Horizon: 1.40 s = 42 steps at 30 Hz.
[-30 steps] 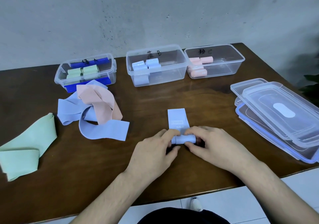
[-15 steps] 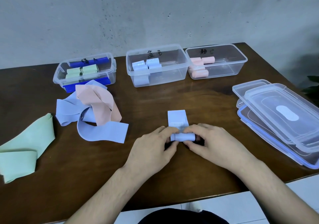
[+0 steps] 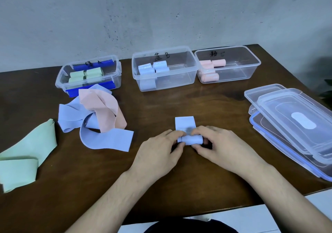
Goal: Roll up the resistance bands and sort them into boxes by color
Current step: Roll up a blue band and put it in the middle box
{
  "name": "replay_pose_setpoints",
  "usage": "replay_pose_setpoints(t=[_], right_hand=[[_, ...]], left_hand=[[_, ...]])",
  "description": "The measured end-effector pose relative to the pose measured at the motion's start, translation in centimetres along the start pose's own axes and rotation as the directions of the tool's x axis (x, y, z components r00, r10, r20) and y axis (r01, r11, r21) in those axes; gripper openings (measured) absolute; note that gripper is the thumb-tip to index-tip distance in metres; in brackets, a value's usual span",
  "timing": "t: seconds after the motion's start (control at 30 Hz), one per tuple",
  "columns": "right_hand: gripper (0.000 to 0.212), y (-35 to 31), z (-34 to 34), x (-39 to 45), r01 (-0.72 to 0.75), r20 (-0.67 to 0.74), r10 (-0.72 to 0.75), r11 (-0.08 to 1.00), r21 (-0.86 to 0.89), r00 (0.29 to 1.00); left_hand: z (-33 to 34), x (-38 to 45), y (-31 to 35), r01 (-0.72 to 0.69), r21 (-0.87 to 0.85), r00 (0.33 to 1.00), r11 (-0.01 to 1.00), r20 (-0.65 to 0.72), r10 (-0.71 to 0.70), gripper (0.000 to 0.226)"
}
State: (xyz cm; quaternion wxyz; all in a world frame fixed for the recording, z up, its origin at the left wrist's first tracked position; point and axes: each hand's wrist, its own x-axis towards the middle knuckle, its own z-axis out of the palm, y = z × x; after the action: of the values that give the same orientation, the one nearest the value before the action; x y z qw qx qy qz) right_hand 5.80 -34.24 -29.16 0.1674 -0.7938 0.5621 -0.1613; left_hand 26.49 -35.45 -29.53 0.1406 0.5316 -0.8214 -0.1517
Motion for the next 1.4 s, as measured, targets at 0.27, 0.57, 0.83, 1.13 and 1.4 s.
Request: replay_pose_setpoints(t=[0.27, 0.57, 0.83, 1.13, 1.4], right_hand=[[0.03, 0.4, -0.2, 0.7, -0.049, 0.028, 0.048, 0.998, 0.039, 0.998], [0.033, 0.7, -0.4, 1.5, 0.01, 0.019, -0.009, 1.0, -0.013, 1.0], [0.03, 1.0, -0.5, 2.3, -0.018, 0.032, 0.017, 0.999, 0.032, 0.999], [0.028, 1.0, -1.3, 3.2, 0.031, 0.054, -0.029, 0.998, -0.052, 0.998], [0.023, 1.4, -1.5, 4.2, 0.0, 0.045, 0.003, 0.998, -0.065, 0.999]], left_hand=[[0.2, 0.3, 0.0, -0.026, 0.061, 0.999, 0.998, -0.043, 0.029, 0.031], [-0.1, 1.6, -0.4, 0.01, 0.001, 1.0, 1.0, 0.011, -0.01, 0.037], [0.1, 1.6, -0.4, -0.005, 0.041, 0.998, 0.999, -0.055, 0.007, 0.033], [-0.3, 3.2, -0.7, 0.066, -0.048, 0.998, 0.997, 0.002, -0.066, 0.035], [-0.2, 2.8, -0.4, 0.016, 0.041, 0.998, 0.999, -0.059, -0.014, 0.037]])
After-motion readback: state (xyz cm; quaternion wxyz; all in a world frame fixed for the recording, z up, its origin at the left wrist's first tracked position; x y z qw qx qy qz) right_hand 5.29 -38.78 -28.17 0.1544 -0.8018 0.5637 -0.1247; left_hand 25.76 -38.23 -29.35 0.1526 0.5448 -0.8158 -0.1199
